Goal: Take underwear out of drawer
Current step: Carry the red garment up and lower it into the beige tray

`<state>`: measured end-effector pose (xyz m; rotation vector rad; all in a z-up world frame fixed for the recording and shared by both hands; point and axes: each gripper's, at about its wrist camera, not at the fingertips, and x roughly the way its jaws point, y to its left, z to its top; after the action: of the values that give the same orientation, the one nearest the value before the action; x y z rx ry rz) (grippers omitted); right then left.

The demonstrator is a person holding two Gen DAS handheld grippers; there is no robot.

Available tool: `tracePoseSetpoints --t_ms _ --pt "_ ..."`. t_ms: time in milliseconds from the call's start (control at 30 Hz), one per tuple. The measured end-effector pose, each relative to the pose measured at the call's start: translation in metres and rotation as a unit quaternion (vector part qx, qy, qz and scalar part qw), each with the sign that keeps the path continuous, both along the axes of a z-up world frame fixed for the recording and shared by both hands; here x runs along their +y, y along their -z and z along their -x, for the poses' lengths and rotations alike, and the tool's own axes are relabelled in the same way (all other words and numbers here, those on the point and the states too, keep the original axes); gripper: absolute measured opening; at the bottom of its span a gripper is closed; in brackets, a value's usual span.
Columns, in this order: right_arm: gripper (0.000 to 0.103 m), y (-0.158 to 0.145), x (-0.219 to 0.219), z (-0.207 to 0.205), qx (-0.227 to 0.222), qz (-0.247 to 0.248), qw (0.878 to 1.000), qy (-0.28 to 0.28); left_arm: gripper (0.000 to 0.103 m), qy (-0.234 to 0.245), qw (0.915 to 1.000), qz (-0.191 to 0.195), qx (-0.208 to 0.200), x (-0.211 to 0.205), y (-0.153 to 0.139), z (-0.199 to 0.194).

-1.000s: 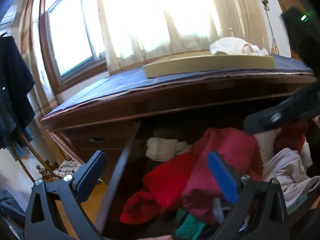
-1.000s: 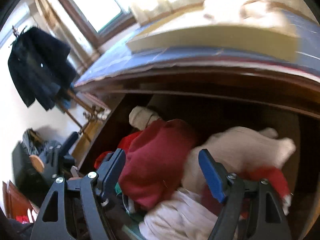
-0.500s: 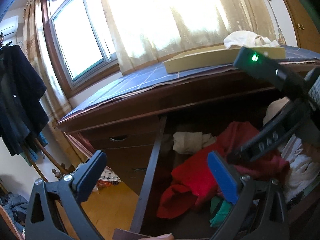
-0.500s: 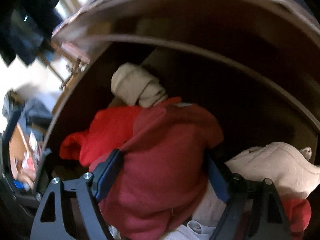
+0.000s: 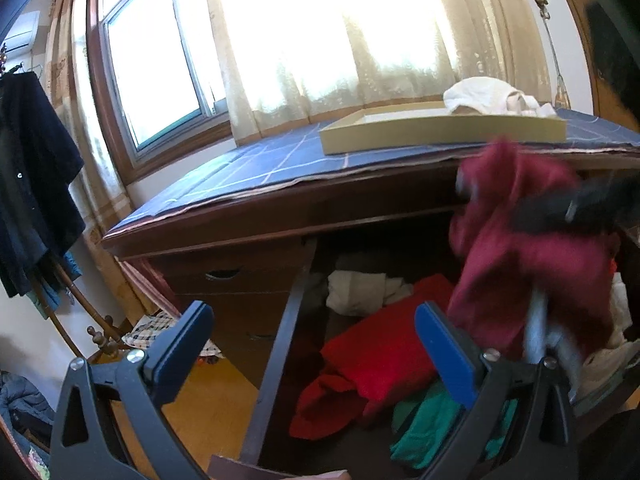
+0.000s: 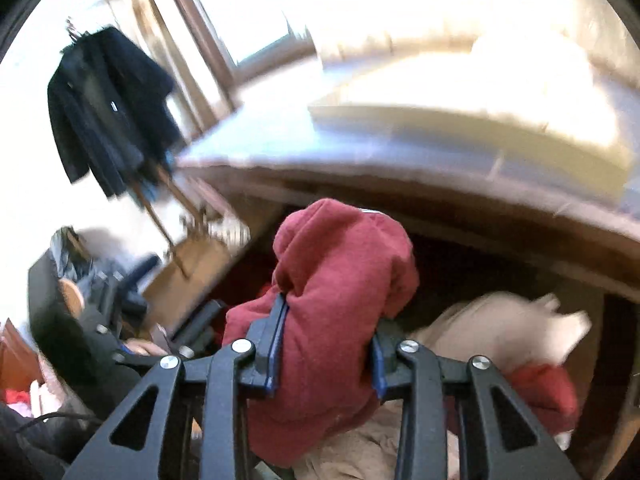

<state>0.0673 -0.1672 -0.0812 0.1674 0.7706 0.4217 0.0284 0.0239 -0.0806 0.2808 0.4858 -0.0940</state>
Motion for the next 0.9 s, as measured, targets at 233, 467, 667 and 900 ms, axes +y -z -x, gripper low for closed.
tracePoseSetpoints --t_ms 233,467,667,900 --pt "0.037 -0.050 -0.038 0.030 -0.092 -0.016 0.993 0.078 0.103 0.024 0.9997 0.000 0.000 -0.022 -0.004 0.000" --pt "0.037 -0.095 -0.068 0.027 -0.150 -0.033 0.980 0.129 0.103 0.021 0.9993 -0.001 0.030 -0.030 0.006 -0.008" --pt "0.037 -0.126 -0.078 -0.018 -0.181 -0.015 0.970 0.159 0.103 0.014 0.9994 -0.003 0.031 -0.030 0.011 -0.010" --pt "0.037 -0.115 -0.067 -0.093 -0.164 0.065 0.968 0.177 0.103 0.012 0.9996 -0.018 0.015 -0.035 0.015 -0.006"
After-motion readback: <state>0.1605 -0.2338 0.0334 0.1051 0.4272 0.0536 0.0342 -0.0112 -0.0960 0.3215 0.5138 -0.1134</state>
